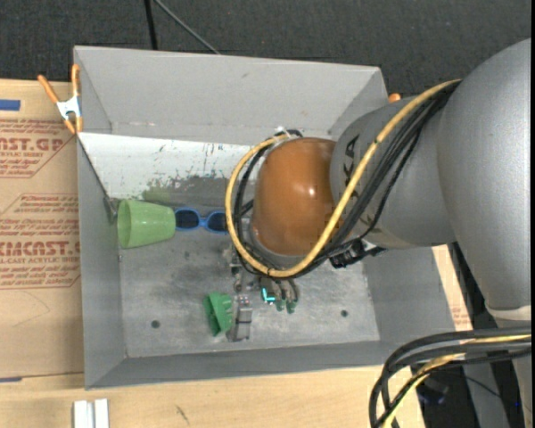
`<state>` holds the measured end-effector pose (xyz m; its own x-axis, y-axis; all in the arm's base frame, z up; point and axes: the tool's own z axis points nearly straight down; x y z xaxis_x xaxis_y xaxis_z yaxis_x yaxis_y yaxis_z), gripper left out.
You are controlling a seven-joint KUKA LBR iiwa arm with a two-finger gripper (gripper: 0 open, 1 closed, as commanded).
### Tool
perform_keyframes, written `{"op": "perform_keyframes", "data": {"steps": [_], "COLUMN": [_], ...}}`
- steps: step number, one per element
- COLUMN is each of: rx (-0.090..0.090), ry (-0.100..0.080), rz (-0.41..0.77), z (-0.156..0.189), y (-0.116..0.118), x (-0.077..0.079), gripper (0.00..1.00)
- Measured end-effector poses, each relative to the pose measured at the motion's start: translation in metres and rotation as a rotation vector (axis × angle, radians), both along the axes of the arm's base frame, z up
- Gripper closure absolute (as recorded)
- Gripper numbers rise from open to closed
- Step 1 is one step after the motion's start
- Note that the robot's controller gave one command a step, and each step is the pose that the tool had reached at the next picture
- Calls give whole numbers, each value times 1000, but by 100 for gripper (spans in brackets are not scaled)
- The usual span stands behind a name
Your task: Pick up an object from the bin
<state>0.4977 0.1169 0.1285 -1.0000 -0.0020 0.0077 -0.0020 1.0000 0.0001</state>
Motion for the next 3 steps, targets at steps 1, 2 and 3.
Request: {"op": "perform_keyframes", "data": {"steps": [1, 2, 3], "rx": [1, 1, 1], "ry": [-10, -7, -16], "rz": [38, 38, 51], "z": [-59, -56, 63], "y": [-6, -6, -16], "x": [-14, -14, -14], "gripper": [0, 100, 100]}}
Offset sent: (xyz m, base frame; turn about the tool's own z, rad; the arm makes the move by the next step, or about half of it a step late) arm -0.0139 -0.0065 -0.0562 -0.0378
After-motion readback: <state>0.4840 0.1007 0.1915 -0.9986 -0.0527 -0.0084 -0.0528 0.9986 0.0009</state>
